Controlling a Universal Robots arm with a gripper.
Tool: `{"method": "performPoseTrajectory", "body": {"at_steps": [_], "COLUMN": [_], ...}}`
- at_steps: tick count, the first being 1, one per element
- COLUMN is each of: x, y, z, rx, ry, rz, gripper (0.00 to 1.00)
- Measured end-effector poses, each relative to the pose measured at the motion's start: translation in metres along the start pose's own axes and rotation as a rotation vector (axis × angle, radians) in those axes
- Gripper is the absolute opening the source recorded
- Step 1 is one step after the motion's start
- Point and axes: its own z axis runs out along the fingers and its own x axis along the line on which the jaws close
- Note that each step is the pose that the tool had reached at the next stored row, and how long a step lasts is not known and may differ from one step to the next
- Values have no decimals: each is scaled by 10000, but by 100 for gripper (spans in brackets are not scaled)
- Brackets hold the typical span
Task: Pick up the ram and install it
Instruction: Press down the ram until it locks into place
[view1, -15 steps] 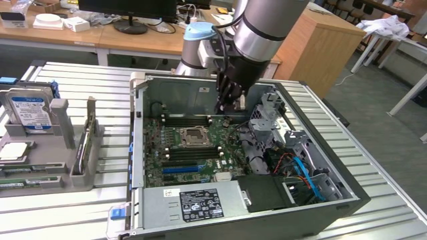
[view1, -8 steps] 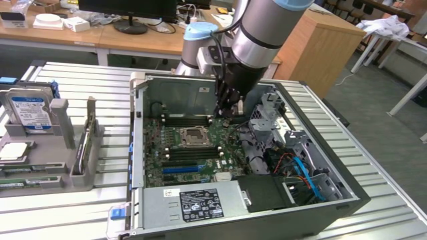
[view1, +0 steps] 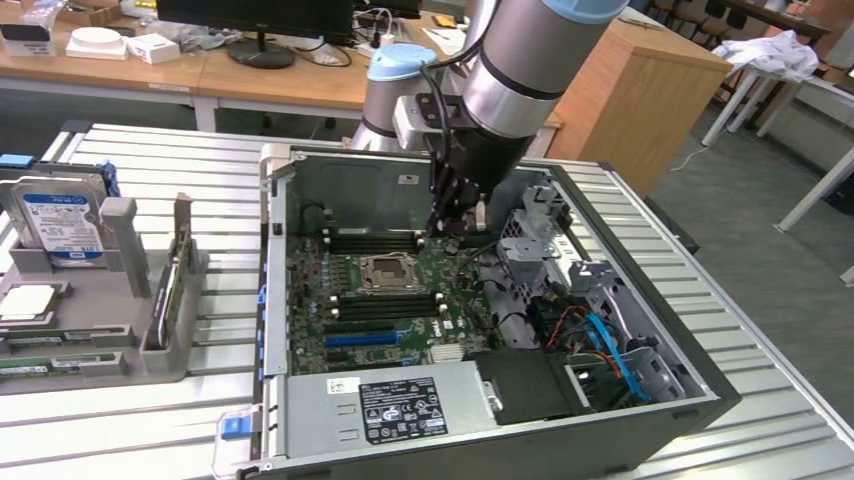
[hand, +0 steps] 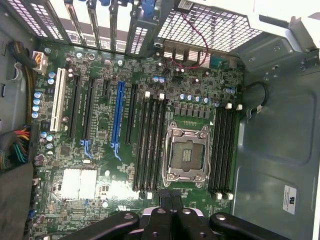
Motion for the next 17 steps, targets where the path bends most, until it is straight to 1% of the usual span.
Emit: {"method": "performPoseTrajectory", "body": {"at_steps": [5,6,8,11,17], "x": [0,2,7,18,34], "y": [0,2,4,13,16], "z": [3,10,33,83,157], "rx": [2,1,-6,-11,-35], "ry": [5,29,97,170,374], "rz": [0,1,4,12,21], "gripper": [10,10,10,10,10]}}
